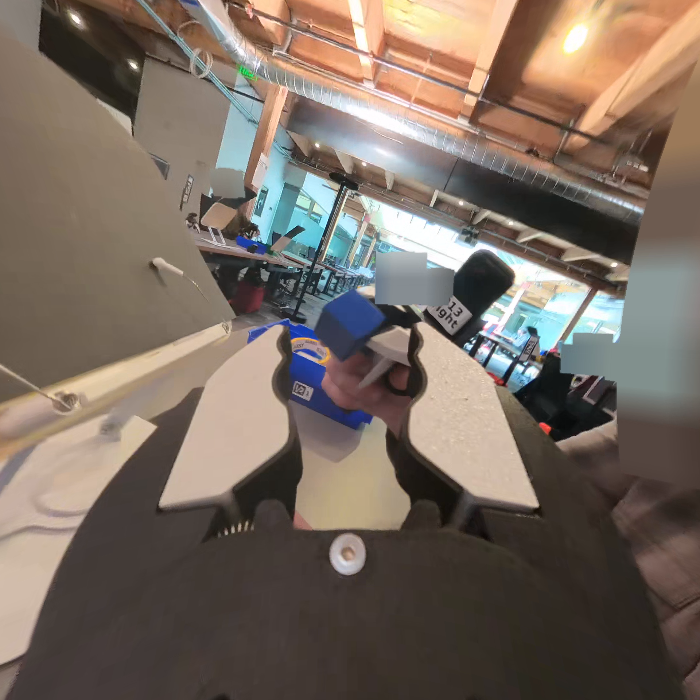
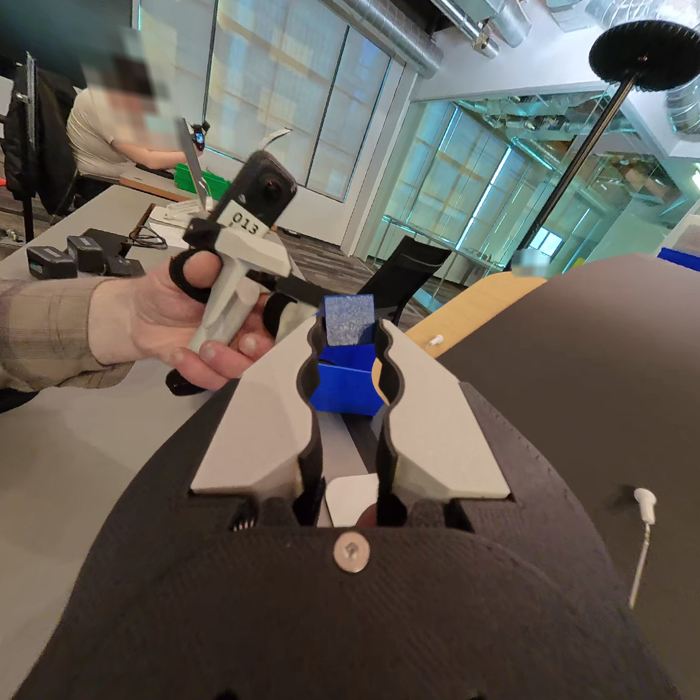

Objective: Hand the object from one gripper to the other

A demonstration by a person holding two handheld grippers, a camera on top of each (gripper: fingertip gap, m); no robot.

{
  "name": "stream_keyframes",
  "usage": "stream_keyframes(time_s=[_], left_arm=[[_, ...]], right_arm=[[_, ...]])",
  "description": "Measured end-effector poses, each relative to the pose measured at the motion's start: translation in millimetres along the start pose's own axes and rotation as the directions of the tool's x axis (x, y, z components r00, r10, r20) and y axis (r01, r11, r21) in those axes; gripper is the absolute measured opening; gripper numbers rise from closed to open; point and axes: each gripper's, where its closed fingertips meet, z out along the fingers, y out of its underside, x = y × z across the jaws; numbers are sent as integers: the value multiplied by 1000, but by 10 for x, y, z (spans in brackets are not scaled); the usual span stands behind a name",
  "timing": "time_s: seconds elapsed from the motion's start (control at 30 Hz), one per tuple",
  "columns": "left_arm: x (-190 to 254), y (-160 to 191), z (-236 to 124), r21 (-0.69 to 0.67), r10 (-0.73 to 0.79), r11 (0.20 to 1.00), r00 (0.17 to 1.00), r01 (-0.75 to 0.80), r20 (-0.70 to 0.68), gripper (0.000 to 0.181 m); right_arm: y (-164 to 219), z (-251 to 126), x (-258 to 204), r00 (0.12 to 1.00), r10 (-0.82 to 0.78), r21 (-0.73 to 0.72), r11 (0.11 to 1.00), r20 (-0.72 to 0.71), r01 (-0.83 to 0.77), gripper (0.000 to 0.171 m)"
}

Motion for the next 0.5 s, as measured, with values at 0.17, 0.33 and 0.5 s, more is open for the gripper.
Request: stream_keyframes(time_s=[0.17, 0.33, 0.5], left_arm=[[-28, 26, 50, 31, -31, 999, 1000, 31, 1, 59], [-75, 37, 79, 47, 72, 996, 993, -77, 98, 62], [-82, -16, 83, 82, 141, 984, 977, -156, 162, 62]], right_arm=[[-53, 67, -45, 997, -59, 39, 997, -49, 61, 24], [-33, 119, -8, 980, -141, 8, 990, -144, 143, 24], [16, 183, -70, 966, -205, -28, 979, -156, 203, 24]])
